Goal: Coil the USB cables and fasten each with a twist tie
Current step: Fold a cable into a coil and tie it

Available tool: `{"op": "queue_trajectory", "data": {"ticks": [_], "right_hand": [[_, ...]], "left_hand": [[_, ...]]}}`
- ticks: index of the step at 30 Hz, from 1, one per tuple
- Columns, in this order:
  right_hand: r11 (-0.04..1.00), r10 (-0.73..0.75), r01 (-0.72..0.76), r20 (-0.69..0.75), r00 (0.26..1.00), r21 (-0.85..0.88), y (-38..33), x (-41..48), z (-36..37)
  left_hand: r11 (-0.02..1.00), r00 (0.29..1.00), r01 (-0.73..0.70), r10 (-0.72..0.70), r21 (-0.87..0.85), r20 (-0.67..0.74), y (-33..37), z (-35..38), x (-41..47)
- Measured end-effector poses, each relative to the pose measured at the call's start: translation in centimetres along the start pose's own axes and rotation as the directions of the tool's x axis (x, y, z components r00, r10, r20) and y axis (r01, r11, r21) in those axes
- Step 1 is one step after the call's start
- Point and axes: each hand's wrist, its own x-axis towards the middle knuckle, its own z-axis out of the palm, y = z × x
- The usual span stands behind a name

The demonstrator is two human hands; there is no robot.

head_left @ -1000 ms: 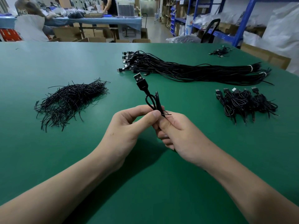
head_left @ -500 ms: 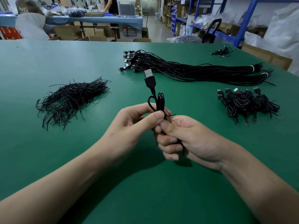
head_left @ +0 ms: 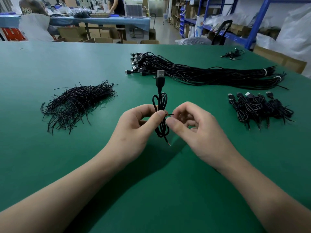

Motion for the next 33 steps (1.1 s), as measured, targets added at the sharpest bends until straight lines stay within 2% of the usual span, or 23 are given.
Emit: {"op": "queue_trajectory", "data": {"ticks": [2, 4, 6, 9, 13, 17, 21, 24, 26, 27, 28, 31, 33], "right_hand": [[0.962, 0.110, -0.128, 0.086, 0.990, 0.241, 0.0, 0.1, -0.1], [0.859, 0.234, -0.292, 0.186, 0.954, 0.420, -0.1, 0.4, -0.3], [0.802, 0.272, -0.372, 0.269, 0.924, 0.468, -0.1, 0.5, -0.4], [0.765, 0.255, -0.414, 0.359, 0.898, 0.493, 0.0, 0.3, -0.5], [0.732, 0.263, -0.426, 0.356, 0.897, 0.531, 0.0, 0.2, -0.4], [0.828, 0.253, -0.344, 0.251, 0.934, 0.442, 0.0, 0.1, -0.2], [0.931, 0.178, -0.211, 0.134, 0.975, 0.297, 0.0, 0.1, 0.1], [0.998, -0.001, 0.004, 0.037, 0.999, -0.061, 0.1, 0.2, 0.1], [0.952, -0.117, 0.111, -0.001, 0.993, -0.286, 0.1, 0.1, 0.1], [0.937, -0.142, 0.131, -0.011, 0.990, -0.325, 0.2, 0.1, 0.2], [0.947, -0.124, 0.115, -0.012, 0.992, -0.300, 0.3, 0.0, 0.4], [0.997, 0.069, -0.070, 0.044, 0.997, 0.014, 0.7, 0.1, 0.9], [0.992, 0.105, -0.110, 0.078, 0.991, 0.058, 0.8, 0.2, 1.0]], "left_hand": [[0.995, 0.999, -0.042, 0.043, 0.090, -0.015, 0.0, 0.0, 0.0], [0.969, 0.990, -0.134, 0.142, 0.207, -0.023, 0.2, 0.0, -0.1], [0.926, 0.972, -0.221, 0.234, 0.306, -0.006, 0.4, 0.0, -0.2], [0.887, 0.952, -0.292, 0.304, 0.358, 0.023, 0.3, 0.0, -0.2], [0.889, 0.952, -0.291, 0.304, 0.353, 0.019, 0.0, -0.2, -0.1], [0.982, 0.993, -0.117, 0.113, 0.151, 0.030, 0.0, -0.5, 0.0], [0.999, 0.999, -0.017, 0.015, 0.047, 0.049, 0.1, -0.6, 0.1], [0.996, 0.995, 0.079, -0.077, -0.036, 0.062, 0.2, -0.5, 0.1], [0.987, 0.989, 0.130, -0.123, -0.091, 0.079, 0.3, -0.4, 0.2], [0.985, 0.988, 0.137, -0.129, -0.107, 0.082, 0.4, -0.3, 0.2], [0.985, 0.989, 0.133, -0.125, -0.113, 0.078, 0.4, -0.3, 0.2], [0.989, 0.994, 0.099, -0.094, -0.108, 0.051, 0.4, -0.2, 0.1], [0.989, 0.996, 0.089, -0.086, -0.115, 0.031, 0.6, -0.1, -0.1]]}}
